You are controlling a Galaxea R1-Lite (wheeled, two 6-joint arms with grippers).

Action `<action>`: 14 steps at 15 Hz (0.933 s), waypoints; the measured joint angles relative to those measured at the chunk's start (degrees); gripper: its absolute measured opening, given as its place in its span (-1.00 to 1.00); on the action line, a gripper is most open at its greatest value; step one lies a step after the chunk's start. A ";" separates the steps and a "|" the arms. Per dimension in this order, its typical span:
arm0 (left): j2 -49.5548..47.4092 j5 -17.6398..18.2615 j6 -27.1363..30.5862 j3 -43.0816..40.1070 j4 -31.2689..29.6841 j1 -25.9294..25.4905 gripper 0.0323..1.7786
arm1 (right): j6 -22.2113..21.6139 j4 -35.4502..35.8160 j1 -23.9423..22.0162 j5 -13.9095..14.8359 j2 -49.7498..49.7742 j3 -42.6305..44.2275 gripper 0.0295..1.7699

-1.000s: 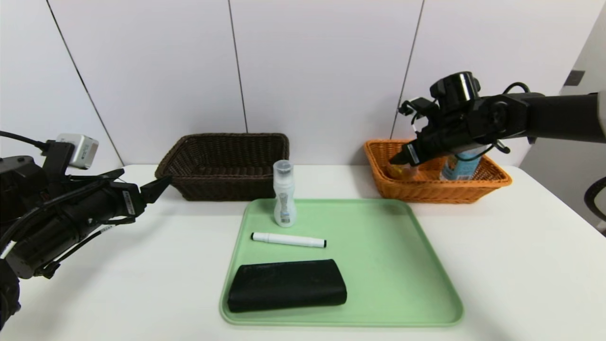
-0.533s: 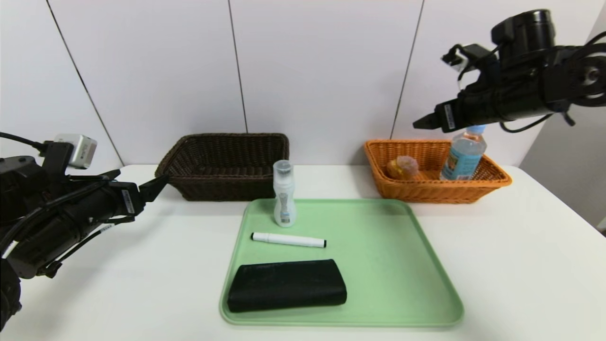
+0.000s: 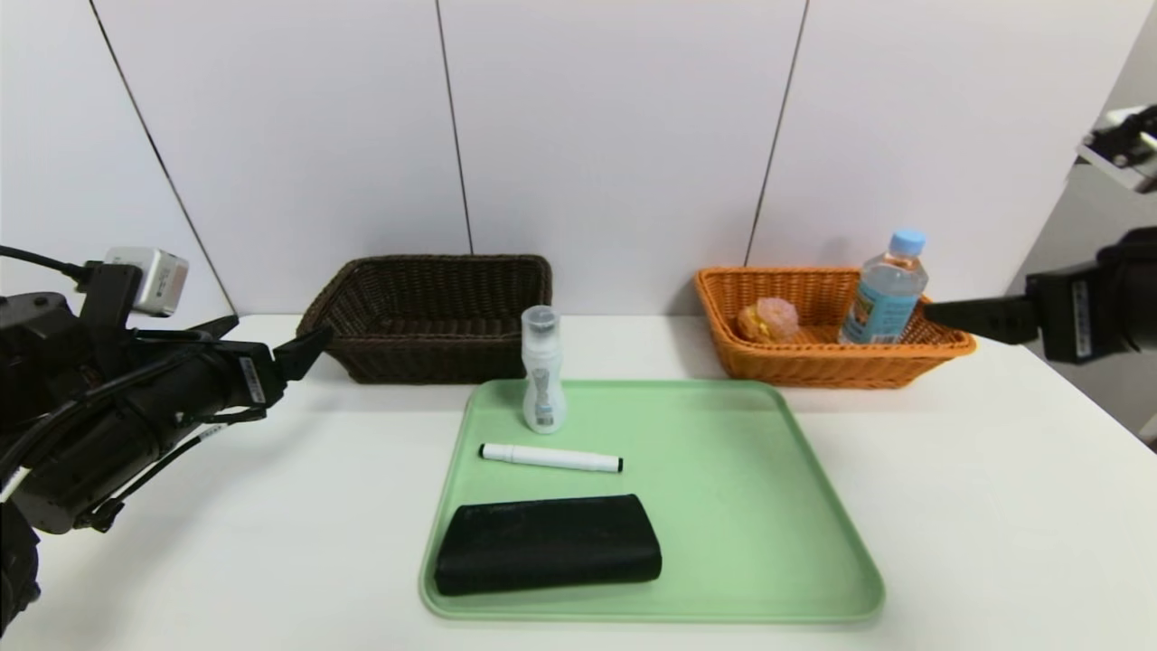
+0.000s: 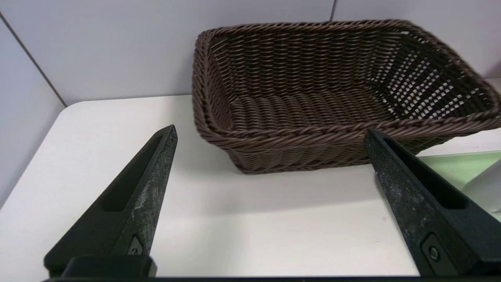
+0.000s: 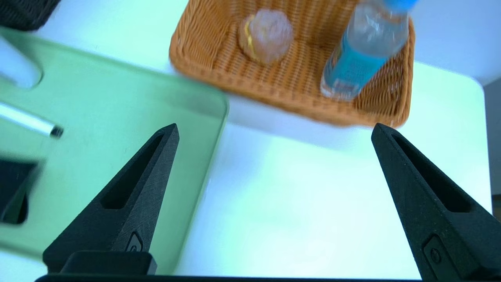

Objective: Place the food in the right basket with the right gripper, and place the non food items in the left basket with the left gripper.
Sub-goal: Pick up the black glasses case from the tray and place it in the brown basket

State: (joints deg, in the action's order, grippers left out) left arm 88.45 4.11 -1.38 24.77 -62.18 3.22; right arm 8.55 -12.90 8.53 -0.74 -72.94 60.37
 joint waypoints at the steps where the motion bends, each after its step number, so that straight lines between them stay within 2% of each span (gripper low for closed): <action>1: -0.32 -1.28 -1.18 0.02 -1.23 2.07 0.90 | -0.15 1.52 0.00 -0.18 3.64 -4.11 0.91; 4: -1.13 -4.57 -2.78 0.44 -4.92 8.91 0.90 | -0.37 2.77 -0.05 -0.38 10.70 -9.85 0.91; 6: -2.35 -4.18 -0.73 1.00 -1.40 13.04 0.90 | -0.32 2.86 -0.02 -0.41 12.89 -11.36 0.91; 8: -4.97 -1.99 2.43 3.32 8.50 16.76 0.90 | -0.17 2.73 -0.02 -0.40 14.12 -11.86 0.91; 10: -8.25 1.07 6.63 6.51 21.76 18.91 0.90 | -0.09 2.57 -0.02 -0.41 14.92 -12.11 0.91; 14: -11.64 6.67 19.26 20.74 49.43 20.87 0.90 | 1.51 2.88 0.65 -1.40 15.82 -13.96 0.91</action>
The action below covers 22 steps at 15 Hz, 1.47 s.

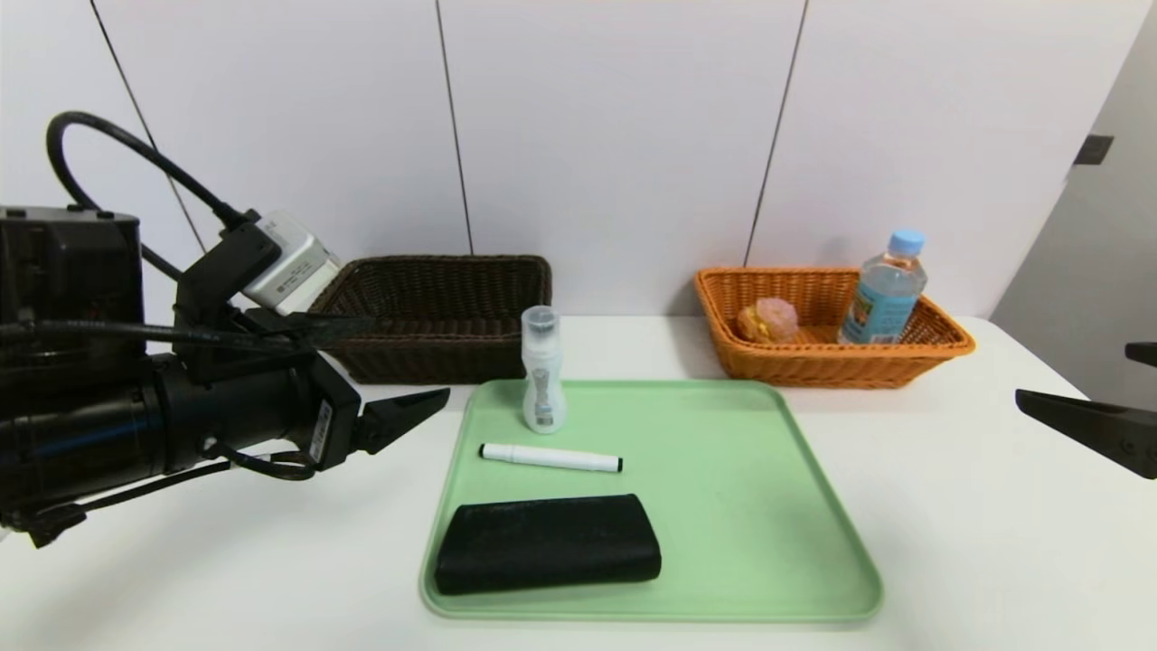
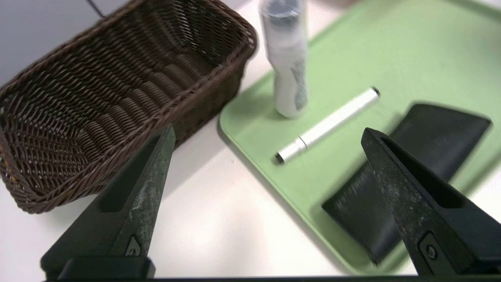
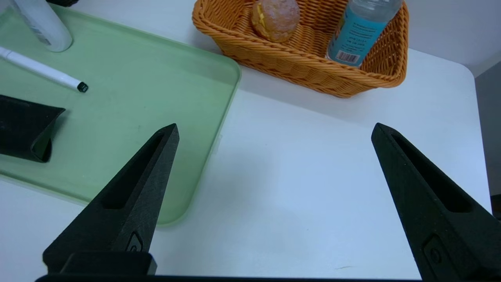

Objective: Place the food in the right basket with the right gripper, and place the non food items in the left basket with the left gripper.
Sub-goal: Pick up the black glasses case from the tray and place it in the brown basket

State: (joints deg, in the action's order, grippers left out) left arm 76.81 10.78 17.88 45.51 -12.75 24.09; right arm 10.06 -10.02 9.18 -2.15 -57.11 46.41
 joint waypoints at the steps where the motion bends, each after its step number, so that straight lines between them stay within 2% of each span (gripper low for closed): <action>1: -0.33 0.55 3.52 3.55 8.29 1.46 0.90 | 0.13 -0.04 0.07 -0.22 0.11 -0.09 0.91; 5: -0.71 1.67 13.84 11.54 37.78 10.25 0.90 | 0.85 -0.01 0.38 -0.72 0.45 -1.16 0.91; 7: 0.80 1.68 16.57 12.54 44.23 13.23 0.90 | 0.83 -0.04 0.60 -0.79 1.00 -2.08 0.91; 13: 7.78 1.56 17.14 12.96 37.33 15.41 0.90 | 0.72 0.11 0.73 -1.46 1.91 -2.73 0.91; 22: 14.70 1.56 16.84 12.92 32.54 15.38 0.90 | 0.68 0.52 0.73 -1.96 2.35 -4.66 0.92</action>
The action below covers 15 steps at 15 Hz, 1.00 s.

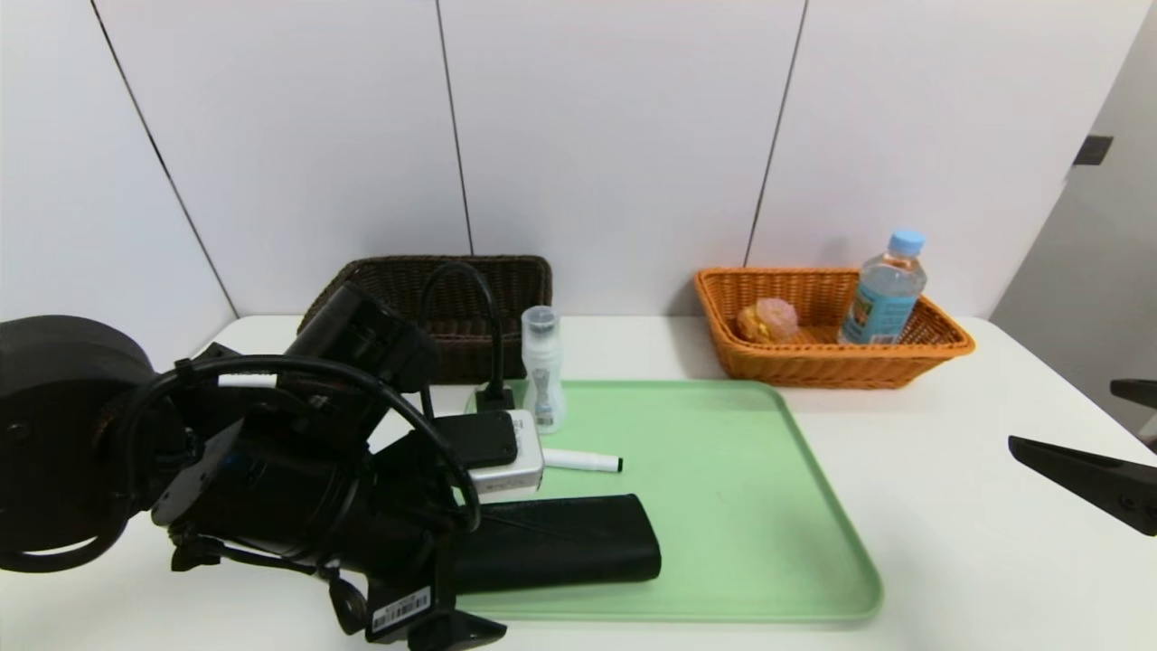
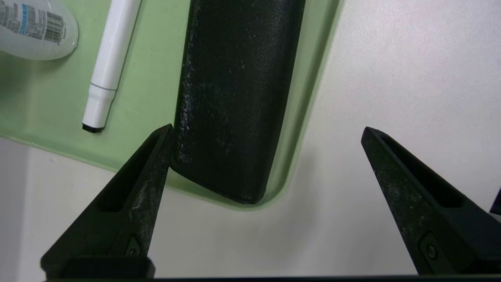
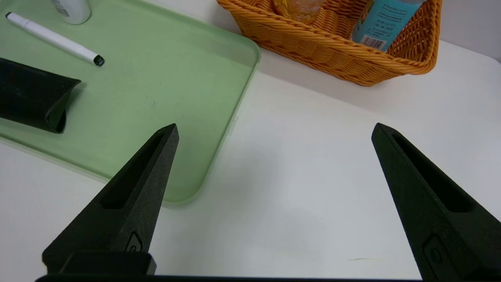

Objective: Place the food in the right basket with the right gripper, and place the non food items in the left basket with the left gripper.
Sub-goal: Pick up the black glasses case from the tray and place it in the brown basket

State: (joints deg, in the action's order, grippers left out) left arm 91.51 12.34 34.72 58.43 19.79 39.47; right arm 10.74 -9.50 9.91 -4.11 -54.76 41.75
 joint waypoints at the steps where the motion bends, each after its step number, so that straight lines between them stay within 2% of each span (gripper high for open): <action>1: 0.62 -0.02 -0.05 0.00 -0.80 0.00 0.90 | 0.00 -0.01 0.00 -0.02 0.22 -0.33 0.92; 12: 6.00 -0.27 0.34 0.13 -1.13 -0.06 0.90 | 0.04 -0.78 0.01 -0.07 3.74 -1.73 0.92; 15: 6.85 -0.40 0.34 0.22 -3.36 -0.23 0.90 | 0.09 -0.72 0.12 -0.10 4.10 -2.06 0.92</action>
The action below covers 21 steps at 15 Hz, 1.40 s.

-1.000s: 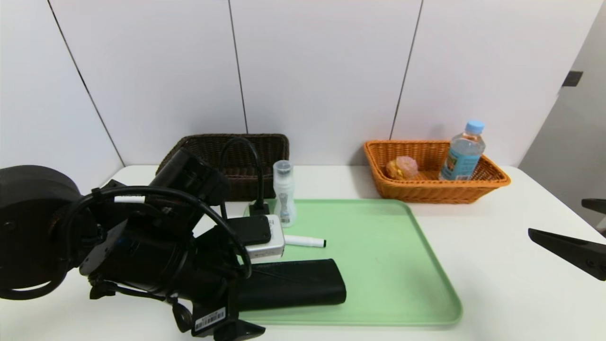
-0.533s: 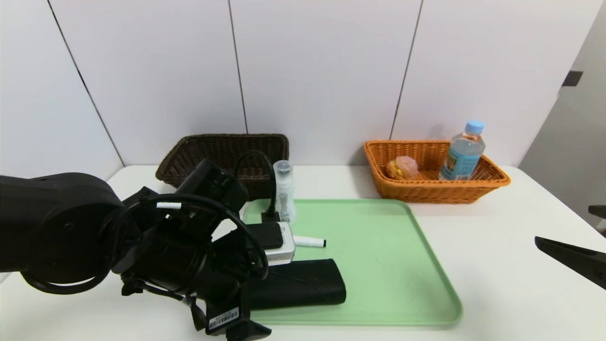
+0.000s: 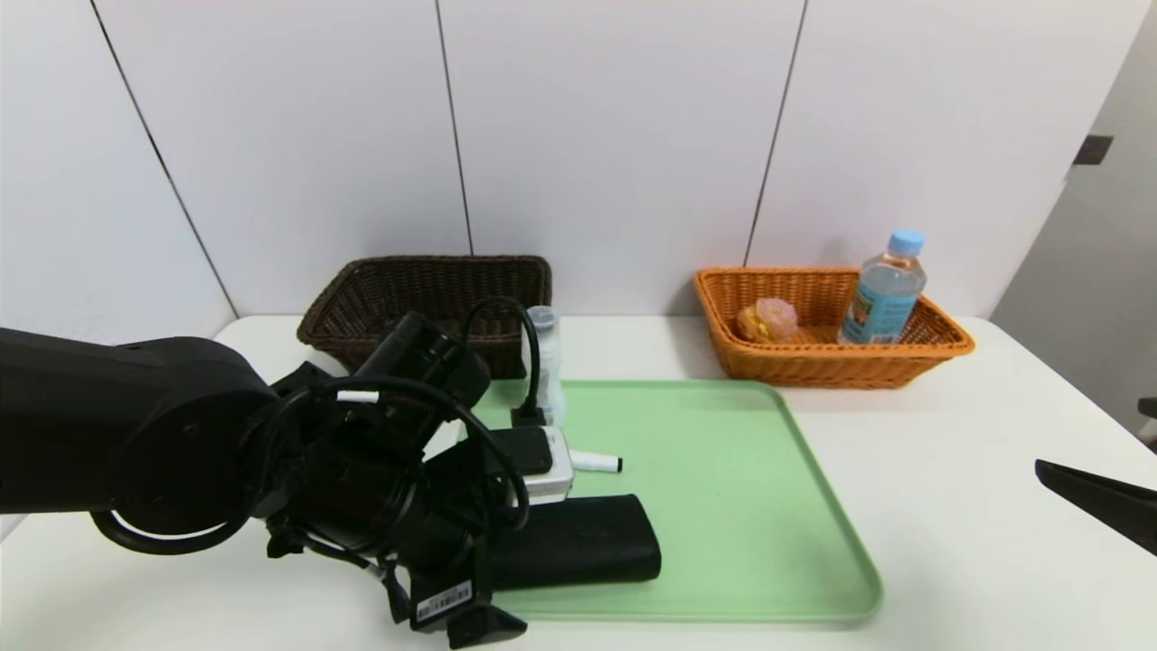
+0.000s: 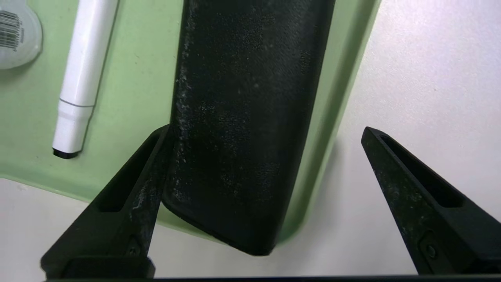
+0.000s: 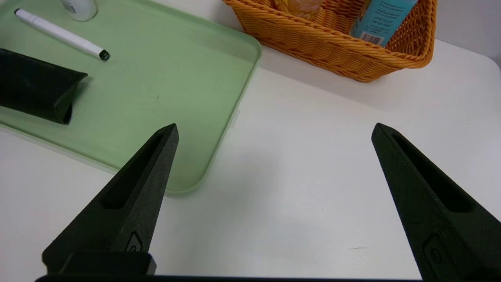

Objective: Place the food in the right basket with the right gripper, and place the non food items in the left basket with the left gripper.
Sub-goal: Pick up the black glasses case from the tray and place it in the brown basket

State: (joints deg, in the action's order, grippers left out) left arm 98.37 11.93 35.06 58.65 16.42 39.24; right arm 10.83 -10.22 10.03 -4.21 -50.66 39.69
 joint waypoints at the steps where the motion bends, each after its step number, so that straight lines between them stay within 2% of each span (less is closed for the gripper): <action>1: 0.37 -0.22 0.00 0.00 -0.55 -0.20 0.90 | 0.00 0.05 0.02 0.02 0.04 -0.15 0.92; 12: 2.71 -0.34 0.16 -0.02 -1.65 -1.43 0.90 | -0.05 0.52 1.78 0.02 0.20 -1.60 0.92; 15: 3.06 -1.57 0.11 -0.07 -2.12 -1.35 0.43 | -0.06 0.52 2.06 0.05 0.15 -1.66 0.92; 16: 3.07 -1.72 0.05 -0.07 -2.32 -1.40 0.36 | -0.09 0.44 2.12 0.02 0.11 -1.69 0.92; 21: 3.01 -1.85 -0.11 -0.07 -2.73 -1.93 0.30 | -0.09 0.57 2.43 -0.01 -0.24 -1.69 0.92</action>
State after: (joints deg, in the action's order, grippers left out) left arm 101.38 10.08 34.95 58.58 13.69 37.32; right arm 10.74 -9.64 12.46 -4.22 -50.91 38.00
